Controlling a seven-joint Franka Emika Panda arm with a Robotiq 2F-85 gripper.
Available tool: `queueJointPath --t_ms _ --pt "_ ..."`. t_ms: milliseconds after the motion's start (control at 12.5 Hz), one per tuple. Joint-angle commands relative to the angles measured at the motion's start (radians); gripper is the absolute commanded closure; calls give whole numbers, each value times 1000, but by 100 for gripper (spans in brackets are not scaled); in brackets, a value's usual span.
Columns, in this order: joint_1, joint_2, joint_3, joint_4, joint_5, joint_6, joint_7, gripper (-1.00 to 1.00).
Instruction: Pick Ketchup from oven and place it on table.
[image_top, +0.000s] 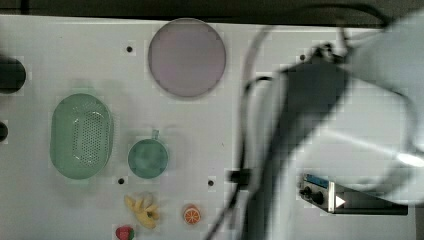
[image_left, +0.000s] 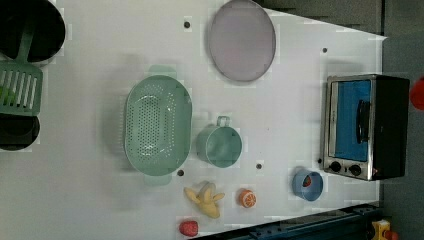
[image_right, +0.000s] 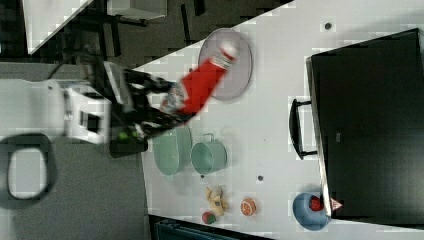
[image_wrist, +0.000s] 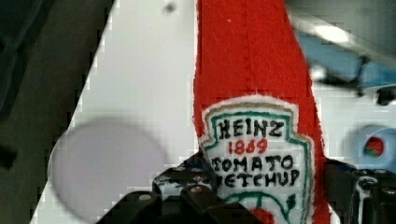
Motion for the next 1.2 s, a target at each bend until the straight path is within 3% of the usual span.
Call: queueJointPath --t_ms 80,320,880,1200 --pt "60 -15 74 -19 -2 -14 5 -24" --pt "67 -20 147 -152 -6 21 29 -24" --pt "69 14 153 -615 -45 458 29 -24" --pt "77 117 155 -684 -44 638 29 -24"
